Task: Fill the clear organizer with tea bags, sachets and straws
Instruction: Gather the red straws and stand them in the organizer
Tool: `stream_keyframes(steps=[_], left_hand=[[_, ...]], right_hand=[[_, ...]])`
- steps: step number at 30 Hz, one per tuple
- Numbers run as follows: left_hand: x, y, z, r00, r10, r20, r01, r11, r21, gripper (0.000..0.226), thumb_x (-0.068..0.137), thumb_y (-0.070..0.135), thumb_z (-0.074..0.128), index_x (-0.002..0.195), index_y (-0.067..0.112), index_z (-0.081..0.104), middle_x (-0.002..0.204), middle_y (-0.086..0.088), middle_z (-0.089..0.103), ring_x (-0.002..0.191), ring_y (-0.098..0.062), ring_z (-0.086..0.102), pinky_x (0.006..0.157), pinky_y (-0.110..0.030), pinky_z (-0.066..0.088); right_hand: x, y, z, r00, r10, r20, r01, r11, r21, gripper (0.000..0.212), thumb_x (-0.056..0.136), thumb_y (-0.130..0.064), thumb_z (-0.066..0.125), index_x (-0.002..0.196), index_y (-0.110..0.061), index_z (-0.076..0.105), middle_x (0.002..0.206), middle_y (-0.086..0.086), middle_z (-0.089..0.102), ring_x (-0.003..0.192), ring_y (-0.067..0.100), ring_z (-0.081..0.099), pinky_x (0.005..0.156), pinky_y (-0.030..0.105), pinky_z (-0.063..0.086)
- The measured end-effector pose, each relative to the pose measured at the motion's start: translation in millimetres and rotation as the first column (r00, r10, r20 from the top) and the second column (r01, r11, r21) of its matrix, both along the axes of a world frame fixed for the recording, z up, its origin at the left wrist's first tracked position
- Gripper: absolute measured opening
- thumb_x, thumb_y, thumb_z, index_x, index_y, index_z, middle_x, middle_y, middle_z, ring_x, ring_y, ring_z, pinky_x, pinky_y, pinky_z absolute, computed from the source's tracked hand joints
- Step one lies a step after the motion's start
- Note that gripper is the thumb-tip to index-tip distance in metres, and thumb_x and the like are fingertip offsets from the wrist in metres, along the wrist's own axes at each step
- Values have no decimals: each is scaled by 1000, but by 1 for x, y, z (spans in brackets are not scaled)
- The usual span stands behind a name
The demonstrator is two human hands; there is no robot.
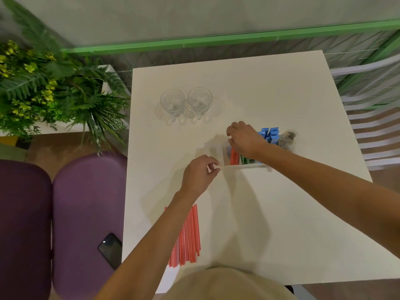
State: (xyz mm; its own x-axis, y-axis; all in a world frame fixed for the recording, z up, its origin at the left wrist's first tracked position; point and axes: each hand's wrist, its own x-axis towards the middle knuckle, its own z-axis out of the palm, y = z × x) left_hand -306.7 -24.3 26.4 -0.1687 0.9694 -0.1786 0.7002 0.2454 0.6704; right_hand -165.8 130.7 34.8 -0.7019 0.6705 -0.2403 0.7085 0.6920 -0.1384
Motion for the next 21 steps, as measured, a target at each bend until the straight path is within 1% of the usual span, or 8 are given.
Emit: stream_keyframes(steps=[3, 6, 9, 12, 14, 17, 19, 21], left_hand=[[-8, -25, 6, 992, 96, 88, -97, 995, 10, 13, 85, 21, 71, 97, 24, 70, 83, 10, 64, 66, -10, 60, 66, -25, 52], [-20, -65, 7, 977, 173, 121, -168, 984, -52, 10, 87, 22, 69, 96, 24, 71, 84, 13, 66, 67, -7, 62, 68, -22, 53], [-28, -107, 5, 964, 231, 131, -211, 965, -153, 7, 89, 20, 67, 93, 24, 72, 82, 13, 69, 68, -4, 63, 69, -20, 53], [-30, -143, 1, 954, 268, 137, -233, 945, -232, 9, 89, 20, 67, 94, 24, 74, 79, 15, 70, 71, -1, 64, 73, -18, 53], [-29, -161, -3, 954, 274, 123, -231, 931, -281, 12, 90, 18, 67, 99, 23, 74, 82, 14, 70, 72, -2, 65, 77, -20, 55], [-25, -177, -6, 968, 248, 41, -220, 916, -334, 9, 90, 22, 66, 96, 25, 72, 82, 15, 67, 73, -2, 63, 72, -12, 50], [-22, -181, -8, 970, 242, -9, -229, 906, -355, 2, 89, 29, 67, 88, 28, 68, 77, 16, 65, 71, -4, 62, 67, -13, 49], [-18, -182, -9, 969, 238, -62, -243, 891, -382, 11, 87, 38, 67, 84, 28, 64, 74, 14, 64, 68, -5, 62, 64, -19, 51]], right_hand=[[0, -2, 1, 999, -26, 36, 26, 1000, -8, 32, 99, -23, 40, 122, -5, 54, 121, 12, 55, 112, 29, 46, 92, 40, 40], [2, -5, 3, 998, -68, 19, 69, 996, -51, 40, 99, -26, 42, 133, -5, 48, 130, 15, 52, 124, 32, 41, 102, 42, 36], [4, -11, 8, 988, -124, -92, 115, 989, -92, 47, 98, -26, 47, 140, -5, 42, 141, 16, 46, 137, 33, 32, 113, 42, 27], [7, -25, 18, 954, -145, -263, 124, 988, -97, 43, 97, -21, 51, 137, -6, 47, 143, 15, 45, 140, 32, 29, 115, 43, 25], [9, -45, 26, 911, -104, -399, 77, 994, -82, 35, 95, -19, 53, 128, -7, 54, 135, 12, 50, 133, 30, 37, 111, 43, 32], [12, -88, 38, 846, -83, -527, -9, 985, -170, 22, 95, -16, 52, 113, -9, 62, 113, 7, 61, 106, 20, 53, 96, 35, 43], [12, -123, 37, 844, -140, -517, -45, 943, -330, 16, 95, -14, 51, 102, -10, 66, 93, 2, 67, 85, 17, 59, 81, 32, 49], [12, -157, 22, 881, -219, -419, -22, 867, -498, 15, 94, -13, 52, 96, -13, 67, 79, -5, 65, 72, 17, 61, 73, 33, 51]])
